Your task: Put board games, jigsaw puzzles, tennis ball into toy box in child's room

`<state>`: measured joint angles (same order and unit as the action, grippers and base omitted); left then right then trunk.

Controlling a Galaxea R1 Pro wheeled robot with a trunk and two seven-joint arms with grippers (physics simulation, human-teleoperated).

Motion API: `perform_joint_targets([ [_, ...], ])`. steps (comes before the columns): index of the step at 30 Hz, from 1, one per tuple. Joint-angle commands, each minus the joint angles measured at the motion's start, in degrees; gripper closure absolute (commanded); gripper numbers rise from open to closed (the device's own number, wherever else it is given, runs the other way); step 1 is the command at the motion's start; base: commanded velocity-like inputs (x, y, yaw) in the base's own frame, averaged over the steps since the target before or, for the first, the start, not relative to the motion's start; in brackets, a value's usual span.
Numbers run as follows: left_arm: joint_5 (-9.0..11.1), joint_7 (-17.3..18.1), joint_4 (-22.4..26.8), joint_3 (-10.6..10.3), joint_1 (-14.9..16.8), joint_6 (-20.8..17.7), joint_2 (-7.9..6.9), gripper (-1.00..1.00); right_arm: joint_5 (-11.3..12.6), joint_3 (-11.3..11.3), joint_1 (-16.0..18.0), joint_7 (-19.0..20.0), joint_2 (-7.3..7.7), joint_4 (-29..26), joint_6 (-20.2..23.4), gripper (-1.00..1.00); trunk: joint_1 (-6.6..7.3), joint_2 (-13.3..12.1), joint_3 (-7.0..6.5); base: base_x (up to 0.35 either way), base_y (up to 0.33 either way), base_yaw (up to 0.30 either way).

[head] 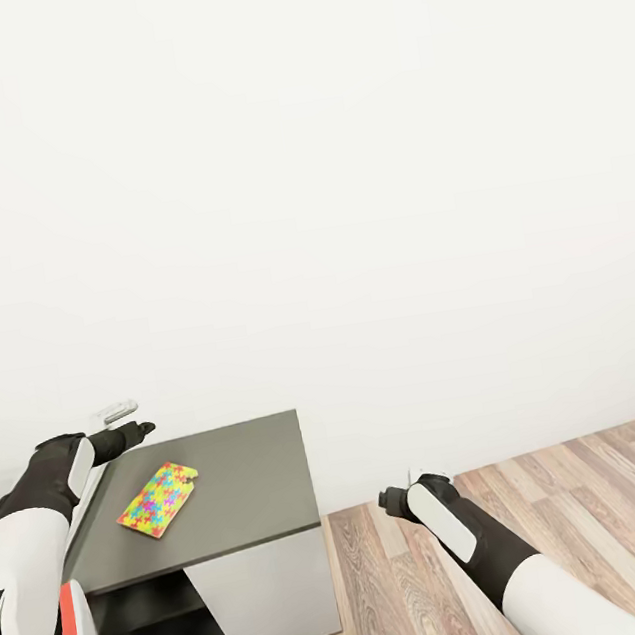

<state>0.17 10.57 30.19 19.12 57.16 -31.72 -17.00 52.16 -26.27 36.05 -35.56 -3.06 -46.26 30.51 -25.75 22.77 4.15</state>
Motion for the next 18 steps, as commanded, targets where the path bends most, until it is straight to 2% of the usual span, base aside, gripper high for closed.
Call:
perform_joint_targets([
  [1, 0.00, 0.25, 0.06, 0.26, 0.06, -0.33, 0.03, -1.00, 0.45, -0.15, 0.07, -0.48, 0.01, -0.04, 0.11, -1.00, -0.04, 0.14, 0.23, 0.000, 0.000, 0.000],
  [18, 0.04, 0.31, 0.05, 0.17, 0.06, -0.27, 0.47, -1.00, 0.44, 0.07, 0.07, -0.15, -0.23, 2.17, 0.02, -1.00, -0.04, 0.14, 1.84, 0.000, 0.000, 0.000],
])
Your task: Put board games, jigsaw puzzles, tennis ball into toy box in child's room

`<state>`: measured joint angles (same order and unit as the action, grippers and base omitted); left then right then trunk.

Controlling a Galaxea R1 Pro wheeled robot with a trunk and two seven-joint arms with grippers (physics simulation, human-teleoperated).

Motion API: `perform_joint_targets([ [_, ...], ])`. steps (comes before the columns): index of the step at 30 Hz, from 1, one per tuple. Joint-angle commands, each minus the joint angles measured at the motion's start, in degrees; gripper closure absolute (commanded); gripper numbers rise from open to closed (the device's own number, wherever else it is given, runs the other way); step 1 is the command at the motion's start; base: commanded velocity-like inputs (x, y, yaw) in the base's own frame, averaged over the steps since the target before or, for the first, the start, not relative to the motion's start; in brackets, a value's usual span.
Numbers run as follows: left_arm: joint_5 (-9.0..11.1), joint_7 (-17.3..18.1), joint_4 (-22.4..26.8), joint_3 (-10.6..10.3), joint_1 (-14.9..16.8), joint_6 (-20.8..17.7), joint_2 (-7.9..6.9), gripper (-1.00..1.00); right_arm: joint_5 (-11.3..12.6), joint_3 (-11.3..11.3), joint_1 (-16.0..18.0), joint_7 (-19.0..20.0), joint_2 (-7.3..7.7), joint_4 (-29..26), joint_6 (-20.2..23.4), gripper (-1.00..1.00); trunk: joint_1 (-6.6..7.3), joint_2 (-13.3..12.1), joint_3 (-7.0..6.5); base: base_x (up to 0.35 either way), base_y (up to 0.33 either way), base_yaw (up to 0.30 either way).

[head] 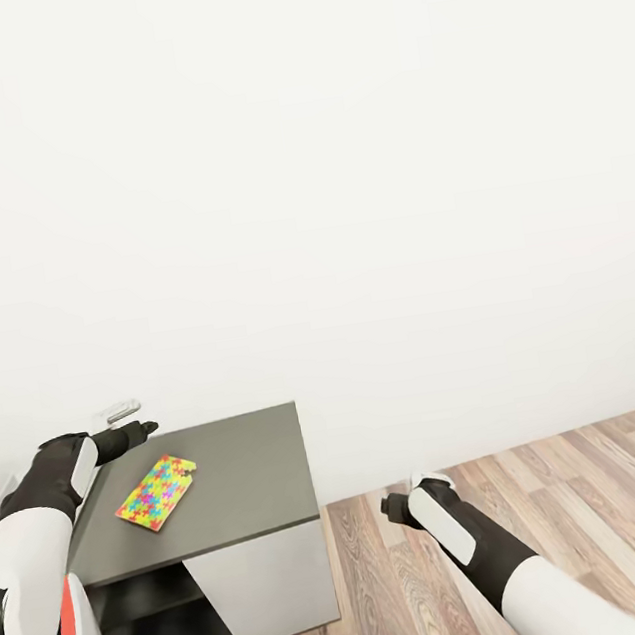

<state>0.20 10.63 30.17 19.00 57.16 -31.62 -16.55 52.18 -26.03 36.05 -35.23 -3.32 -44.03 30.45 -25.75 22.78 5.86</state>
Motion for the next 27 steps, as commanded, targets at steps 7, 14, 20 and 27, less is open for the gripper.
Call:
perform_joint_targets([
  [7, 0.06, 0.32, 0.06, 0.24, 0.06, -0.40, 0.03, -1.00, 0.38, -0.16, 0.07, -0.46, -0.23, 0.31, 0.06, -1.00, -0.04, 0.14, 0.80, 0.000, 0.000, 0.000],
  [14, 0.07, 0.28, 0.06, 0.15, 0.06, -0.38, 0.01, -1.00, 0.38, -0.16, 0.07, -0.45, -0.20, 0.42, 0.05, -1.00, -0.04, 0.14, 1.45, 0.000, 0.000, 0.000],
  [20, 0.13, 0.30, 0.06, 0.23, 0.06, -0.37, 0.06, -1.00, 0.38, -0.16, 0.07, -0.48, -0.02, 0.35, 0.12, -1.00, -0.04, 0.14, 2.02, 0.000, 0.000, 0.000],
  [27, 0.15, 0.28, 0.06, 0.31, 0.06, -0.45, 0.10, -1.00, 0.57, 0.56, 0.71, -0.36, 0.31, 0.11, 0.79, -1.00, -0.04, 0.14, 2.68, 0.000, 0.000, 0.000],
])
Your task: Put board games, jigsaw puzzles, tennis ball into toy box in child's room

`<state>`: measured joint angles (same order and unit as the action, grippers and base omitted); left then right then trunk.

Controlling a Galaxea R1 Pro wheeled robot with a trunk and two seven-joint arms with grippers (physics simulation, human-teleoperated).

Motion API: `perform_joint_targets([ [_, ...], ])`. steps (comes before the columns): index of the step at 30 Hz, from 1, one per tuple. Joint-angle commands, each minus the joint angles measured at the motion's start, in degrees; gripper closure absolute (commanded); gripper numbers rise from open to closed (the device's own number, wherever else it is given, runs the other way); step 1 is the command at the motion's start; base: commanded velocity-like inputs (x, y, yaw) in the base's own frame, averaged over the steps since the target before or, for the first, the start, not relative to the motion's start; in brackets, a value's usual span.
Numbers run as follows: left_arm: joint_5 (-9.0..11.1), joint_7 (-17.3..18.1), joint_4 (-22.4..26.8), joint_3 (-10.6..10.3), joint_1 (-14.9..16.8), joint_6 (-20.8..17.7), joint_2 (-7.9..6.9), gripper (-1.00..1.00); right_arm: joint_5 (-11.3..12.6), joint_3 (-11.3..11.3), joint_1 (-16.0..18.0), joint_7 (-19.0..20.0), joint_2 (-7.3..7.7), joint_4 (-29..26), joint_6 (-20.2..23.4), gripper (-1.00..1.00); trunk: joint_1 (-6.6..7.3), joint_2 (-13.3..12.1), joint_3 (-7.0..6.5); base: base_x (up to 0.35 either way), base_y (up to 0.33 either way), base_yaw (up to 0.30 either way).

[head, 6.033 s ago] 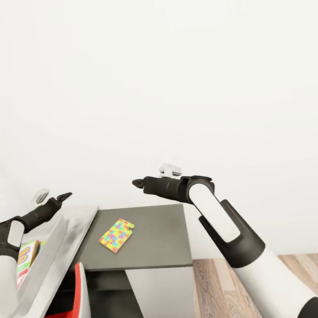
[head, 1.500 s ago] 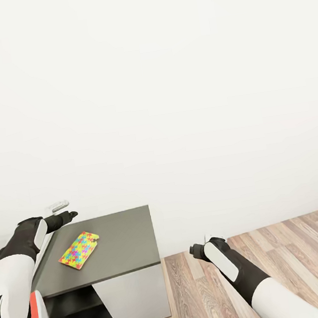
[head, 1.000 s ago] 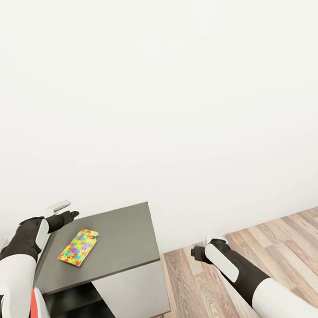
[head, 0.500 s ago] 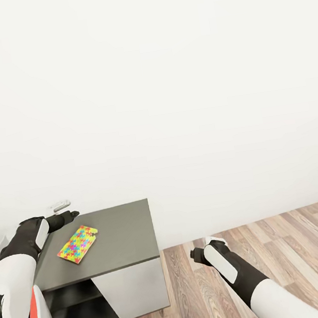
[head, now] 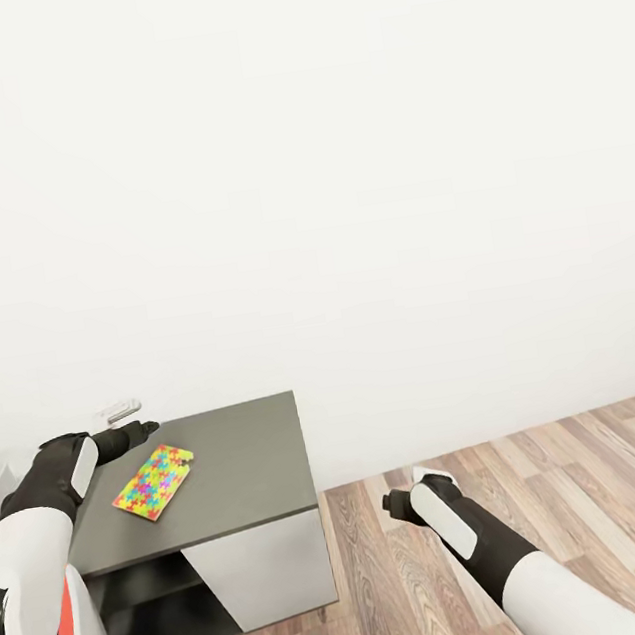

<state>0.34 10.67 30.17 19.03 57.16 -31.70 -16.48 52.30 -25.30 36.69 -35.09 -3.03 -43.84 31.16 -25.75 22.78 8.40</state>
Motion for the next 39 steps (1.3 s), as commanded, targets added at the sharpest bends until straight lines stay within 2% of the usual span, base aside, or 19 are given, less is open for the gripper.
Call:
perform_joint_targets([
  [1, 0.02, 0.24, 0.06, 0.29, 0.06, -0.38, 0.03, -1.00, 0.46, -0.08, 0.12, -0.48, 0.03, -0.21, 0.11, -1.00, -0.03, 0.13, 0.23, 0.000, 0.000, 0.000],
  [10, -0.05, 0.22, 0.06, 0.22, 0.06, -0.32, 0.02, -1.00, 0.55, 0.59, 0.26, -0.15, -0.19, -5.50, 0.27, -1.00, -0.03, 0.13, 1.07, 0.000, 0.000, 0.000],
  [22, -0.09, 0.15, 0.06, 0.17, 0.06, -0.12, 0.04, -1.00, 0.72, 0.78, 0.13, 0.12, 1.69, -7.66, 1.09, -1.00, -0.03, 0.13, 2.20, 0.000, 0.000, 0.000],
  [27, -0.24, -1.35, 0.06, 0.18, 0.06, 1.79, 0.04, -1.00, 0.91, 0.81, 0.06, 0.55, 1.99, -7.96, 1.16, -1.00, -0.03, 0.13, 2.68, 0.000, 0.000, 0.000],
  [29, -0.23, -3.33, 0.06, 0.06, 0.06, 2.19, 0.04, -1.00, 0.98, 0.84, 0.06, 2.57, 2.46, -7.99, 1.17, -1.00, -0.03, 0.13, 2.86, 0.000, 0.000, 0.000],
  [31, -0.19, -5.58, 0.06, -0.05, 0.06, 2.43, 0.04, -1.00, 1.02, 0.90, -0.03, 8.09, 4.14, -8.03, 1.18, -1.00, -0.03, 0.13, 3.05, 0.000, 0.000, 0.000],
  [33, -0.17, -6.61, 0.06, -0.10, 0.06, 2.57, 0.04, -1.00, 1.04, 0.99, -0.16, 15.32, 6.04, -8.07, 1.18, -1.00, -0.03, 0.13, 3.24, 0.000, 0.000, 0.000],
  [34, -0.17, -6.75, 0.06, -0.11, 0.06, 2.59, 0.04, -1.00, 1.02, 1.09, -0.18, 17.02, 6.46, -8.06, 1.18, -1.00, -0.03, 0.13, 3.34, 0.000, 0.000, 0.000],
  [35, -0.15, -6.96, 0.06, -0.12, 0.06, 2.63, 0.04, -1.00, 1.00, 1.51, -0.28, 20.04, 7.19, -8.05, 1.18, -1.00, -0.03, 0.13, 3.43, 0.000, 0.000, 0.000],
  [36, -0.13, -7.03, 0.06, -0.12, 0.06, 2.64, 0.04, -1.00, 0.99, 1.82, -0.35, 21.26, 7.47, -8.06, 1.18, -1.00, -0.03, 0.13, 3.52, 0.000, 0.000, 0.000],
  [39, -0.09, -7.25, 0.06, -0.13, 0.06, 2.63, 0.10, -1.00, 1.01, 4.77, -0.65, 25.01, 8.34, -8.03, 1.27, -1.00, -0.03, 0.13, 3.81, 0.000, 0.000, 0.000],
])
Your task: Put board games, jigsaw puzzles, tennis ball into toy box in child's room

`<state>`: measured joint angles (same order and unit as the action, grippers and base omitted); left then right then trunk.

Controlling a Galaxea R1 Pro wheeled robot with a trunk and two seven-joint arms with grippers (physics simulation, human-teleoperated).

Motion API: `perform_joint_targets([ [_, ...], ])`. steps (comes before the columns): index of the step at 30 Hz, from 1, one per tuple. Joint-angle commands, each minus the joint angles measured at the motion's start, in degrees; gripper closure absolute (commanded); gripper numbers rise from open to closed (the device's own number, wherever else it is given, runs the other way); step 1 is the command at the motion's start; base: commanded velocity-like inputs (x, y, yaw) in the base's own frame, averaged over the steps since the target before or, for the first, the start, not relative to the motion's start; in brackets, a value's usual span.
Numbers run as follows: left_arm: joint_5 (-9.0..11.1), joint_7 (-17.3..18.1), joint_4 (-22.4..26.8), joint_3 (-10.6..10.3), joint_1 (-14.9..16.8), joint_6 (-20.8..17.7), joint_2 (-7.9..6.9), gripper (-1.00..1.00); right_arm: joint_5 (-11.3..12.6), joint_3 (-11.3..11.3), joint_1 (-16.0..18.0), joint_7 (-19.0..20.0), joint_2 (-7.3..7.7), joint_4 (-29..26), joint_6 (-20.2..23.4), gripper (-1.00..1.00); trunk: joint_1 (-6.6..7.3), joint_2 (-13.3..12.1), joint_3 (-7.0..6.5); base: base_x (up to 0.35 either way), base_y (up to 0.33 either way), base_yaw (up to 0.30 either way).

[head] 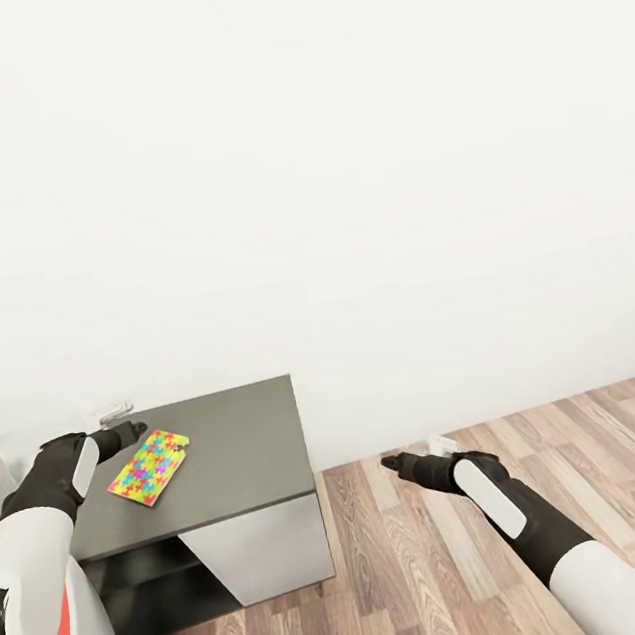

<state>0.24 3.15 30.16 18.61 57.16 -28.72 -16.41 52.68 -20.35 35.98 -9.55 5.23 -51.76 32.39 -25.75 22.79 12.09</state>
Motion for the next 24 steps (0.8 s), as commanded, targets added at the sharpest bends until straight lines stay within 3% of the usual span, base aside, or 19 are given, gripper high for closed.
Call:
perform_joint_targets([
  [1, 0.01, 0.25, 0.07, 0.28, 0.05, -0.33, 0.04, -1.00, 0.64, 0.30, 0.02, -0.25, 0.14, -0.10, 0.06, -1.00, -0.03, 0.13, 0.22, 0.000, 0.000, 0.000],
  [8, 0.02, 0.37, 0.07, 0.24, -0.01, 0.09, 0.21, -1.00, 0.66, 2.31, -0.11, 0.89, 0.44, -0.09, 0.69, -1.00, -0.03, 0.13, 0.88, 0.000, 0.000, 0.000],
  [24, 0.02, 0.69, 0.07, 0.19, -0.06, 1.43, 0.65, -1.00, 0.67, 2.42, -0.21, 1.11, 0.35, -0.09, 0.69, -1.00, -0.03, 0.13, 1.83, 0.000, 0.000, 0.000],
])
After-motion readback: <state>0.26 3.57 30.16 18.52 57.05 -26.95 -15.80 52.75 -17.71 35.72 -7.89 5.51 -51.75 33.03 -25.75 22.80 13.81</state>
